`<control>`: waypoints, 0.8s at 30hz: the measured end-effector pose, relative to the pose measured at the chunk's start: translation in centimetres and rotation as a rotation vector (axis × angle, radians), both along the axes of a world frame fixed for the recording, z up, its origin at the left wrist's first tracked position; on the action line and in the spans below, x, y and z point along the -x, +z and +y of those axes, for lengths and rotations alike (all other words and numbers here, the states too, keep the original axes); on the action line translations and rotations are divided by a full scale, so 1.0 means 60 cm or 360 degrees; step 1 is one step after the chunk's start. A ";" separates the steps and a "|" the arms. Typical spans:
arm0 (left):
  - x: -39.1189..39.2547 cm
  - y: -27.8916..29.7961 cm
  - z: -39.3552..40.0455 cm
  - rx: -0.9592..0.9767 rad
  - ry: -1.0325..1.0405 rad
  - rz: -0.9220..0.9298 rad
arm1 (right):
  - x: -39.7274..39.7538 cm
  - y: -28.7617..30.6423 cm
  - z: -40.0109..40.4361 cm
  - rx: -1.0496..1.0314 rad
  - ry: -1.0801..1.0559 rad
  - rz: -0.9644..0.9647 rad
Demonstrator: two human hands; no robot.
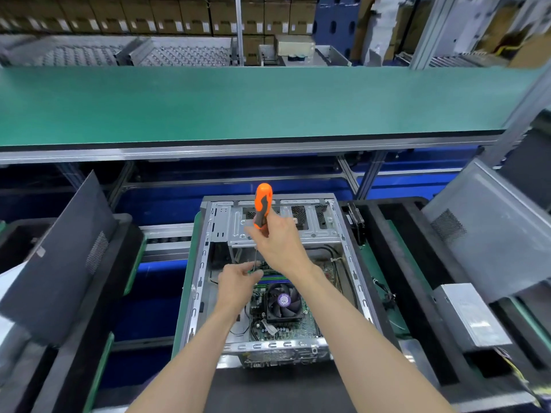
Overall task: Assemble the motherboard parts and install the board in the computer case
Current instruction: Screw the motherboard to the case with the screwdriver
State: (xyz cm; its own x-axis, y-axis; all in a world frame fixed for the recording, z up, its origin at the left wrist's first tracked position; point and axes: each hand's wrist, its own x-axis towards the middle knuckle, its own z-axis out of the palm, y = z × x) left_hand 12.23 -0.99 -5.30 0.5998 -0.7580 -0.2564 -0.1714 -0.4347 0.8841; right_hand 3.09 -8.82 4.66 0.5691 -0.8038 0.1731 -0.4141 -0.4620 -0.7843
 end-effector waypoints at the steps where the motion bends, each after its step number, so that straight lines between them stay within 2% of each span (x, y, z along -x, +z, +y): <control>1: -0.001 -0.001 -0.004 -0.0051 -0.0037 -0.0184 | 0.000 -0.007 0.004 -0.0036 0.0020 0.0027; 4: -0.007 0.002 -0.009 0.0018 -0.0100 -0.0443 | 0.001 -0.028 0.013 -0.0153 0.0054 0.0106; 6: -0.008 0.017 -0.012 0.0183 -0.0129 -0.0352 | 0.004 -0.030 0.015 -0.0176 0.0037 0.0037; 9: -0.007 0.036 -0.019 0.0430 -0.0063 0.0139 | 0.006 -0.008 0.002 -0.0073 -0.0054 -0.0118; 12: -0.012 0.034 -0.026 0.0538 0.0402 0.1186 | 0.013 0.024 -0.017 0.0078 -0.0105 -0.0191; 14: -0.010 0.022 -0.021 0.0540 0.0649 0.1716 | 0.019 0.041 -0.025 0.0138 -0.0109 -0.0222; 17: -0.002 0.005 -0.013 0.0614 0.0742 0.2005 | 0.029 0.062 -0.030 0.0178 -0.0130 -0.0340; 24: 0.000 0.009 -0.010 0.0685 0.0609 0.2231 | 0.031 0.087 -0.033 0.0257 -0.0158 -0.0473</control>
State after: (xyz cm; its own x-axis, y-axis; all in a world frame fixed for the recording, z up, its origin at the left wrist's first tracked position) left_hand 12.23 -1.61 -4.74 0.2384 -0.7815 -0.5765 0.9516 0.0693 0.2995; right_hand 1.22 -10.77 9.89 0.3952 -0.8016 0.4487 -0.2280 -0.5588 -0.7974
